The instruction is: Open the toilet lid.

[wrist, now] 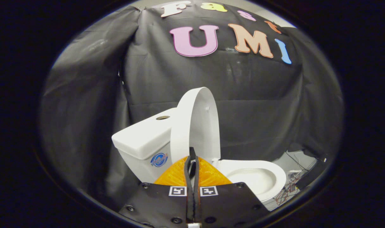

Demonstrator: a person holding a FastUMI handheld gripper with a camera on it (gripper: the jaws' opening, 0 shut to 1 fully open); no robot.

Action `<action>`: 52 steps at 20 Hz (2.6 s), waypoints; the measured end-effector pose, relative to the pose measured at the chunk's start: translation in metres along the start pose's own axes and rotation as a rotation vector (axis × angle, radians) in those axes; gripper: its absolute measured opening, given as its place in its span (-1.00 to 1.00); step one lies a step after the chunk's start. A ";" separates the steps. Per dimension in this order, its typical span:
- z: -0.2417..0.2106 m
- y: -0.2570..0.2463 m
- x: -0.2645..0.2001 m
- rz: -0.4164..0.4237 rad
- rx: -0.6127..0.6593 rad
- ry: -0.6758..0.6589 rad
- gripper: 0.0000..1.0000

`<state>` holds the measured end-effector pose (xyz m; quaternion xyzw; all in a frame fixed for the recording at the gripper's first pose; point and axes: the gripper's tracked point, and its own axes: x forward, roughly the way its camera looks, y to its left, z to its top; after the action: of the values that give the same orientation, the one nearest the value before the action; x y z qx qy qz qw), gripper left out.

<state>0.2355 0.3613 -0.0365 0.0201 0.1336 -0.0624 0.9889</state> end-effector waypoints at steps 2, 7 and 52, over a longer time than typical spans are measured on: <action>0.001 0.007 0.003 -0.004 -0.036 -0.014 -0.98; -0.002 0.005 0.009 -0.053 -0.140 -0.048 -0.97; 0.033 0.021 -0.057 0.274 -0.096 -0.280 0.96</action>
<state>0.1923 0.3871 0.0116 -0.0180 -0.0065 0.0769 0.9969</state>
